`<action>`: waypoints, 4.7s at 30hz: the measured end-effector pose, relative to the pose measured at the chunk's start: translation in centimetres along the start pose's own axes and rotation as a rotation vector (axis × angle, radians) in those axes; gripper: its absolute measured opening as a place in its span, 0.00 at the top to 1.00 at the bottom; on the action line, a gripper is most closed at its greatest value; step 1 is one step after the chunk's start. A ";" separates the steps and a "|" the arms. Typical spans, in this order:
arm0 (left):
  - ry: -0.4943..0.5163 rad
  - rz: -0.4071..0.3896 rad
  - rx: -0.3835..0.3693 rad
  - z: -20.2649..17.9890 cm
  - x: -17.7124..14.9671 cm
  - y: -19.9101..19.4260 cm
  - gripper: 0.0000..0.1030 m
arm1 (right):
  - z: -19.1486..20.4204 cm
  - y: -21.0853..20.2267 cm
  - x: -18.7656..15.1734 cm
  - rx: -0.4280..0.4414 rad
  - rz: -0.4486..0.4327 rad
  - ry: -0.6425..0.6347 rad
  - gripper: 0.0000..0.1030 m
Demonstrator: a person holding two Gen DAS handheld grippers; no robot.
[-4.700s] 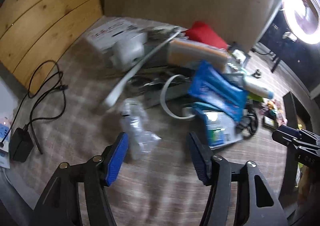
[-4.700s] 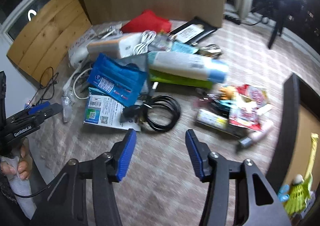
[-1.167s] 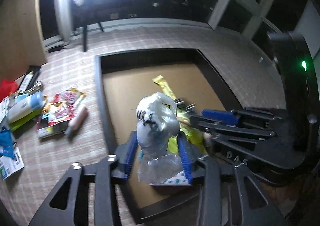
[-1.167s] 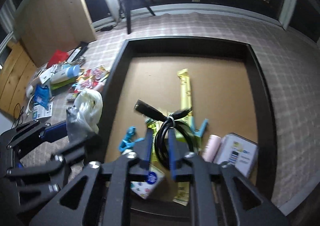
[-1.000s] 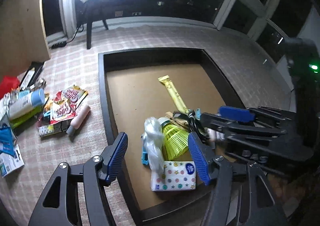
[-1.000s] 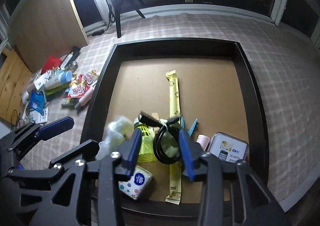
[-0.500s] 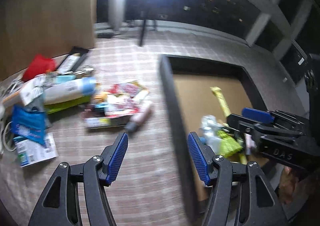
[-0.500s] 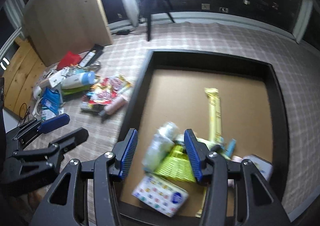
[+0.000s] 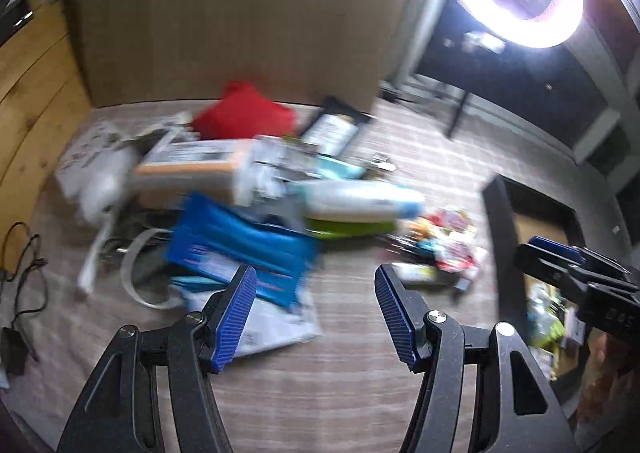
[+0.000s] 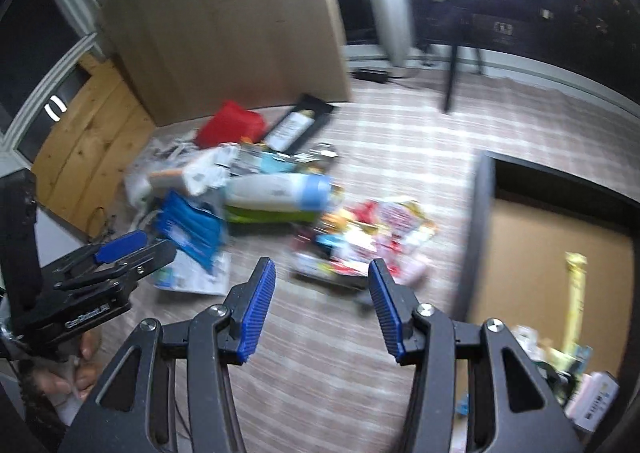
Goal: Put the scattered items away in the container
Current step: 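Grasp the orange-edged tissue pack with both tools together, then carry the tissue pack to the tray and release it, then move both tools back over the remaining items on the table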
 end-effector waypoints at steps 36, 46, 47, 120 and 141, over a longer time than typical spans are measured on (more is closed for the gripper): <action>-0.061 0.076 -0.053 9.5 10.2 9.9 0.43 | 11.8 20.8 12.0 0.290 0.240 0.141 0.61; 0.006 0.069 -0.077 6.7 5.5 7.5 0.45 | 11.4 17.7 8.3 0.257 0.240 0.092 0.62; 0.008 0.069 -0.081 6.4 4.9 7.3 0.45 | 11.1 17.3 7.7 0.258 0.239 0.097 0.62; 0.430 0.078 -0.314 -31.2 -10.6 0.5 0.35 | -19.3 -12.3 -9.8 -0.168 -0.024 0.323 0.47; 0.133 0.000 -0.074 -8.1 -3.3 -1.4 0.35 | -7.0 -3.9 -4.3 0.021 0.042 0.119 0.47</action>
Point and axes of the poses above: each gripper's, at about its wrist camera, not at the fingertips, and y roughly the way its jaws point, z to its left, x to its top, the point moved 4 cm from there along y, roughly the way its jaws point, and after that the axes turned 14 degrees about -y, right-handed, at the moved point
